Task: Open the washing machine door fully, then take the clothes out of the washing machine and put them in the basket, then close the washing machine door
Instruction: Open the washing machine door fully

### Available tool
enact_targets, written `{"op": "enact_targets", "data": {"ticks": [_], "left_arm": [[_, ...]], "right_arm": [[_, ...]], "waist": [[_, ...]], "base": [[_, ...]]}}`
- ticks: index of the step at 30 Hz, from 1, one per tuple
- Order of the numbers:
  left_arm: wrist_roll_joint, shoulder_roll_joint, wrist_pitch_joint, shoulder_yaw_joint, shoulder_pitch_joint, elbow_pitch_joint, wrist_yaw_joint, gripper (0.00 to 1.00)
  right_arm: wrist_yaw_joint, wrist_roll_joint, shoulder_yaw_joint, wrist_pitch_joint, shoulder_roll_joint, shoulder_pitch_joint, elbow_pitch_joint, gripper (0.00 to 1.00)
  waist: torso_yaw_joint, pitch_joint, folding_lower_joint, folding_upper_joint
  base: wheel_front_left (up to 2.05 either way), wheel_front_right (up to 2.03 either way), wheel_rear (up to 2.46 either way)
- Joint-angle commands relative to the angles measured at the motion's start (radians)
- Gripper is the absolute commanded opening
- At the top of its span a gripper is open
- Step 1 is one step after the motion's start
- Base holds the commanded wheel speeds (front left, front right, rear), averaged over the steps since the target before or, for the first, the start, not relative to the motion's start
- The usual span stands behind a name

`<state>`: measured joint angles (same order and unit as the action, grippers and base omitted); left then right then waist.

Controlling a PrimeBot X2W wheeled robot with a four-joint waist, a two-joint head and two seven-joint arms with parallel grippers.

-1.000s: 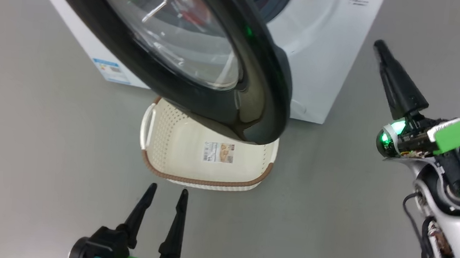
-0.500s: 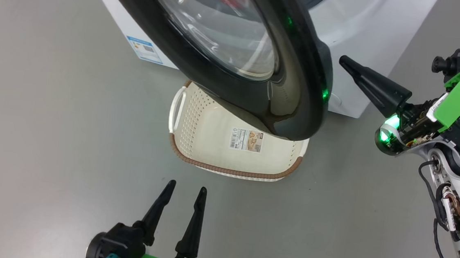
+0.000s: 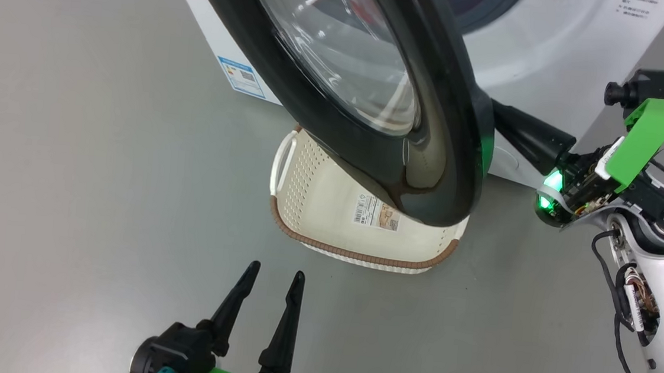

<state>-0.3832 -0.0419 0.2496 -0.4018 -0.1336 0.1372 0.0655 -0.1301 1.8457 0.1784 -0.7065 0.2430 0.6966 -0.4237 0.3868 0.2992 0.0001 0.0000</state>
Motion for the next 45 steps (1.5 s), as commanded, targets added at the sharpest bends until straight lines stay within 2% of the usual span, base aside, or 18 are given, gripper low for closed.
{"op": "enact_targets", "data": {"ticks": [1, 20, 31, 45], "left_arm": [[-0.005, -0.008, 0.012, 0.027, -0.011, -0.023, 0.009, 1.00], [0.010, -0.008, 0.012, 0.068, 0.069, -0.018, 0.010, 1.00], [0.011, -0.008, 0.012, 0.117, 0.089, -0.049, 0.046, 1.00], [0.005, -0.008, 0.012, 0.134, 0.104, -0.066, 0.057, 1.00]], "right_arm": [[-0.001, -0.016, 0.022, -0.017, -0.025, -0.023, 0.029, 0.00], [-0.001, -0.102, 0.068, -0.065, -0.134, -0.151, 0.049, 0.00], [-0.001, -0.110, 0.118, -0.078, -0.184, -0.133, 0.026, 0.00], [-0.001, -0.081, 0.191, -0.037, -0.193, -0.116, 0.024, 0.00]], "waist": [[0.019, -0.020, -0.0001, 0.0000], [0.153, -0.132, -0.0001, 0.0000], [0.160, -0.140, -0.0001, 0.0000], [0.161, -0.143, -0.0001, 0.0000]], "base": [[0.00, 0.00, 0.00], [0.00, 0.00, 0.00], [0.00, 0.00, 0.00], [0.00, 0.00, 0.00]]}}
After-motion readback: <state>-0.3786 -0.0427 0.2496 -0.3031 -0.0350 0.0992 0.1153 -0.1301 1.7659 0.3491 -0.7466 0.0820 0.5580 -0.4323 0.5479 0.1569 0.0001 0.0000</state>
